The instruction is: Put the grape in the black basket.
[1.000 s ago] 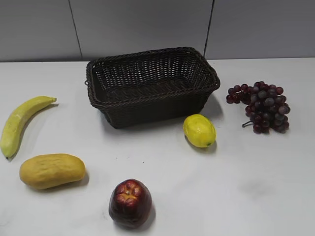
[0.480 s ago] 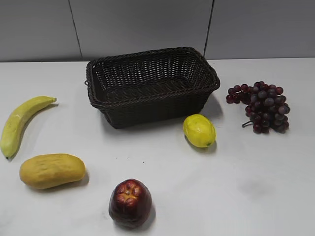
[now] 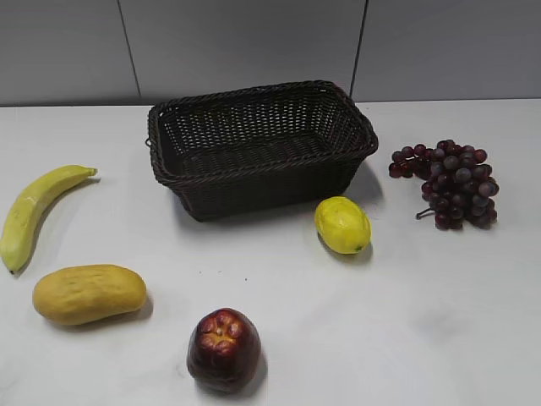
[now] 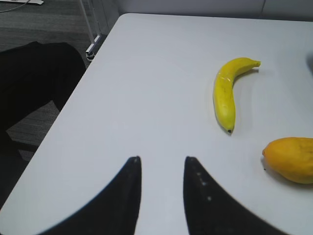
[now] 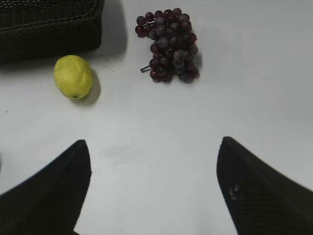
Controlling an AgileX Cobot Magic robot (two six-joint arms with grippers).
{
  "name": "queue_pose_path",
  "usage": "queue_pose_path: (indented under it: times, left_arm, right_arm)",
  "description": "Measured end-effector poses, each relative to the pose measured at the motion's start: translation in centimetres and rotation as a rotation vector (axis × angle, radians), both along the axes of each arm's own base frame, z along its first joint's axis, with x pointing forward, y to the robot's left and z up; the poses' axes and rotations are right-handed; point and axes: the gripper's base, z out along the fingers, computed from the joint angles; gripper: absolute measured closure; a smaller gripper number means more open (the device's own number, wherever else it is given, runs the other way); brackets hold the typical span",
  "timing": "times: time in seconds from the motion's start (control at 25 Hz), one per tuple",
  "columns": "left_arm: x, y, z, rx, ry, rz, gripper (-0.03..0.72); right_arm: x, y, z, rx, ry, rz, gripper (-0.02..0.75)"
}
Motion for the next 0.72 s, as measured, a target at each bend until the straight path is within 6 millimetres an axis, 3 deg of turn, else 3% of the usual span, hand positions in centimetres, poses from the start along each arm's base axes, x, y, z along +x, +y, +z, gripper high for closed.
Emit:
queue_pose_path:
  times: [0.32,0.72]
  left_arm:
    - [0.0,0.0,0.0,0.0,0.0,0.0,0.452]
    - [0.0,0.0,0.0,0.0,0.0,0.0,0.452]
  right_arm:
    - [8.9,1.4,0.4,-0.001,0.206,-0.001,0.089]
    - [19.9,2.7,-3.7,-0.078,0.401,0.005,0.091]
